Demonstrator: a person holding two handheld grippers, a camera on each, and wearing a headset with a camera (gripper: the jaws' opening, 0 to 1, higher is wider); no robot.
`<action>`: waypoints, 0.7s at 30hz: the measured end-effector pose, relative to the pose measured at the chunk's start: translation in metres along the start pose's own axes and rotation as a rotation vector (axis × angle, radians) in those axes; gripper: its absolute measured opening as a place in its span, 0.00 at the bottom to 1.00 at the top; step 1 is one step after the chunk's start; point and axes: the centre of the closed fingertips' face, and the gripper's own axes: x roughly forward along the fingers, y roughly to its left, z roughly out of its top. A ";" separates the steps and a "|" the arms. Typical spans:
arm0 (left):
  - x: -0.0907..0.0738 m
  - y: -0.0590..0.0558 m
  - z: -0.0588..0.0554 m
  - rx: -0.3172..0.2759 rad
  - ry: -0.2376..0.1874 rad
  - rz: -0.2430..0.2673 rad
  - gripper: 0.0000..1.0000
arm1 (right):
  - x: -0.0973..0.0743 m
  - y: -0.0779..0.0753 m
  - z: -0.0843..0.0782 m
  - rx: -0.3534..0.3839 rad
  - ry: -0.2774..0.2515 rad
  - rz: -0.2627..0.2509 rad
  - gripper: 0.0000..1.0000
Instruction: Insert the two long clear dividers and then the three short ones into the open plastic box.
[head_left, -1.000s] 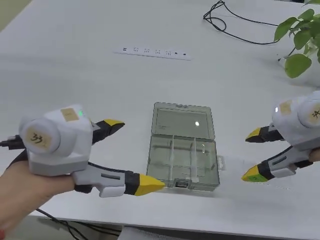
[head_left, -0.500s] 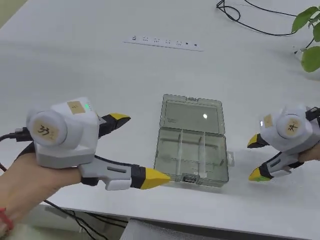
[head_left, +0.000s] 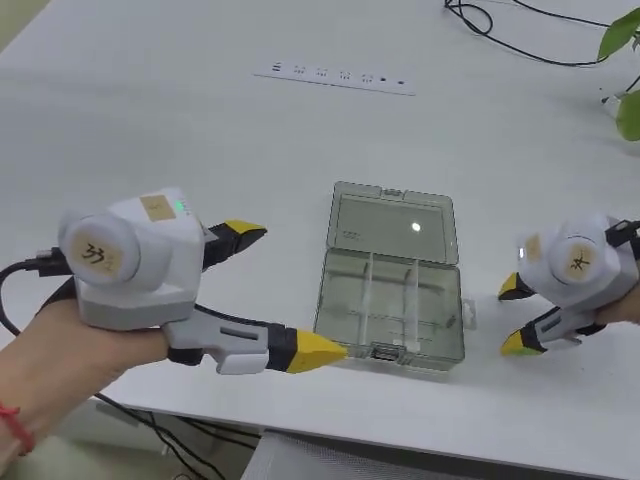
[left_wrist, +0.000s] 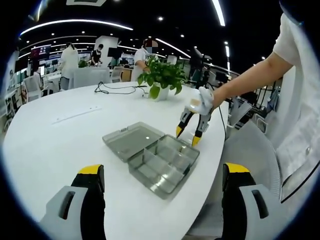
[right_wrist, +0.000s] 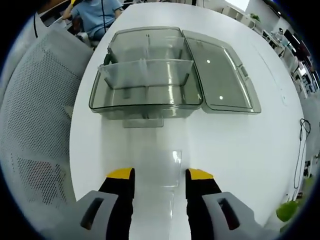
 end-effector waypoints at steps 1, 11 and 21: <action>0.000 0.000 -0.001 0.000 0.001 0.000 1.00 | 0.000 0.001 0.000 0.001 0.001 -0.001 0.41; -0.001 0.000 -0.001 0.001 -0.001 0.002 1.00 | -0.004 0.005 0.005 -0.002 0.005 -0.001 0.33; -0.002 0.000 -0.001 0.002 0.000 0.005 1.00 | -0.015 0.006 0.014 0.016 -0.028 -0.025 0.33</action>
